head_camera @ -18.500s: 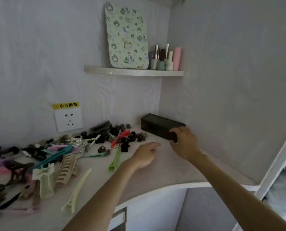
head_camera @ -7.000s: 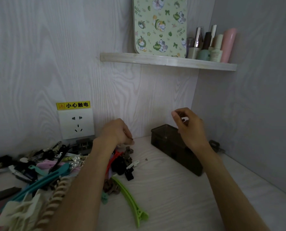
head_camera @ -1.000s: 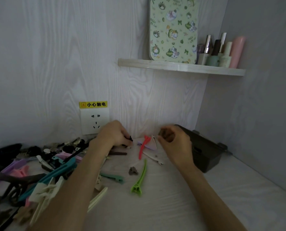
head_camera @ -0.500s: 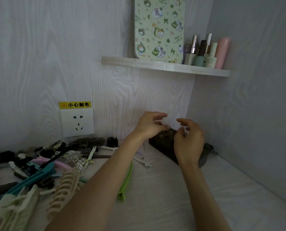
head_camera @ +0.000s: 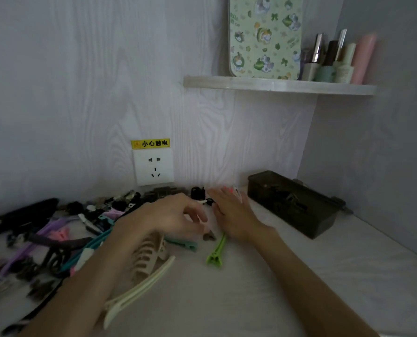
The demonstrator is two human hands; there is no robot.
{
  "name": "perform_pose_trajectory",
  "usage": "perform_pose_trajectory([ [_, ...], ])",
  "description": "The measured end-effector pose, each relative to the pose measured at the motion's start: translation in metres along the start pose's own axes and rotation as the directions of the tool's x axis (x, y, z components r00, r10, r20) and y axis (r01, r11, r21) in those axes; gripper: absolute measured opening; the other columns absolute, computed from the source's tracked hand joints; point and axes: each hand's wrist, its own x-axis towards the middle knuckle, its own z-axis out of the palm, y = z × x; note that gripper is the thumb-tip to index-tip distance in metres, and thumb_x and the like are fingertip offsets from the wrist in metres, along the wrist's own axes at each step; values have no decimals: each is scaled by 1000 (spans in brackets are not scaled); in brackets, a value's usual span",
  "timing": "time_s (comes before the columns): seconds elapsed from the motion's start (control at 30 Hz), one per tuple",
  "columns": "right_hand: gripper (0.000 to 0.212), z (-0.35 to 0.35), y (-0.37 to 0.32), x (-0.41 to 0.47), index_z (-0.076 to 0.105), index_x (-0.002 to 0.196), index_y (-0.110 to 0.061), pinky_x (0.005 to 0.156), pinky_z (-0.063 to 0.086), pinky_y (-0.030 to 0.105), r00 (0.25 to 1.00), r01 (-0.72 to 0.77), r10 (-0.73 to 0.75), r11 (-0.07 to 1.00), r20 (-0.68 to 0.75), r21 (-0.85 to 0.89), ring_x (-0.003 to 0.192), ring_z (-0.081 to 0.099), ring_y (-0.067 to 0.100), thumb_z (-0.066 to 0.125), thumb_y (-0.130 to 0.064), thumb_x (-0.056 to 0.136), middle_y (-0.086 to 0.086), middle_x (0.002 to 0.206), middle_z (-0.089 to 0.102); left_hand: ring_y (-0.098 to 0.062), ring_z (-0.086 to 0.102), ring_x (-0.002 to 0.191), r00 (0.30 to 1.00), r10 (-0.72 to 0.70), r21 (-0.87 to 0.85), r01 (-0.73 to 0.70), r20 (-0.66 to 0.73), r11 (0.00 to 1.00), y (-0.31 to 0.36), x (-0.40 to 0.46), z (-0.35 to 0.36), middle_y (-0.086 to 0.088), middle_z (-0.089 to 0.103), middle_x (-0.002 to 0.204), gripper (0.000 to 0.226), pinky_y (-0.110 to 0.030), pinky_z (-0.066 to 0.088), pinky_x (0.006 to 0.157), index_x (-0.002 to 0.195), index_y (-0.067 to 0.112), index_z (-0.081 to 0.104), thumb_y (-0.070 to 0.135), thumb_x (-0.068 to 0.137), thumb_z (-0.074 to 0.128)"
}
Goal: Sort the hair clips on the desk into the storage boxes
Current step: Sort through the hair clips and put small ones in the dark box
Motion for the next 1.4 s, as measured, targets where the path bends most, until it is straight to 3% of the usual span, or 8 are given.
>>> perform_pose_trajectory([
  [0.13,27,1,-2,1,66,105,-24,97,23,31,976,-18,-3,995,-219,-94,115,49,21,50,-16,85,1,110,65,3,57,71,997,73,-10,-73,-37,997,-5,5,24,8,67,92,25,-11,47,68,97,25,70,36,75,75],
  [0.37,19,-13,-10,12,64,107,-22,70,38,21,923,-47,116,980,-368,193,87,59,13,56,-27,90,1,104,61,-12,61,90,931,-129,59,158,-342,986,-22,7,27,8,66,99,27,-28,48,77,97,26,63,49,82,60],
  [0.47,21,-9,-19,36,63,110,-19,73,46,27,929,0,77,978,-362,209,87,59,17,51,-18,93,5,105,57,-17,61,97,860,-210,-27,223,-465,974,-25,7,27,3,65,105,27,-29,47,79,101,21,59,43,86,58],
  [0.63,28,13,-26,56,60,115,-9,85,48,40,996,-55,62,993,-67,105,102,56,31,55,-19,89,17,113,53,-21,62,100,798,-248,-95,236,-550,967,-32,7,25,0,67,107,24,-35,50,84,107,25,58,32,84,63],
  [0.8,30,-6,-20,35,64,113,-11,86,47,32,955,-49,123,963,-271,265,100,58,24,65,-17,84,13,109,61,-17,62,105,764,-218,-133,172,-607,976,-30,6,20,4,68,113,29,-28,48,84,113,26,62,32,85,63],
  [0.93,34,-46,9,17,60,118,-14,82,48,25,776,-65,353,869,-522,491,91,59,18,64,-20,85,9,110,60,-12,65,91,714,-164,-214,20,-681,977,-6,14,8,6,68,106,24,-31,52,81,109,26,62,32,86,62],
  [1.2,33,-54,53,5,62,116,-24,98,44,50,647,-316,516,851,-561,419,108,57,30,57,-19,84,8,118,64,-12,65,98,729,-124,-410,-228,-673,883,63,101,20,6,68,109,24,-28,51,87,109,28,63,29,85,62],
  [1.4,26,-55,50,5,66,102,-20,90,48,47,569,-259,503,860,-650,439,98,58,25,49,-5,89,9,108,65,-15,31,139,951,75,-257,-156,-300,954,64,116,33,1,30,153,51,-21,22,109,146,22,28,21,97,43],
])
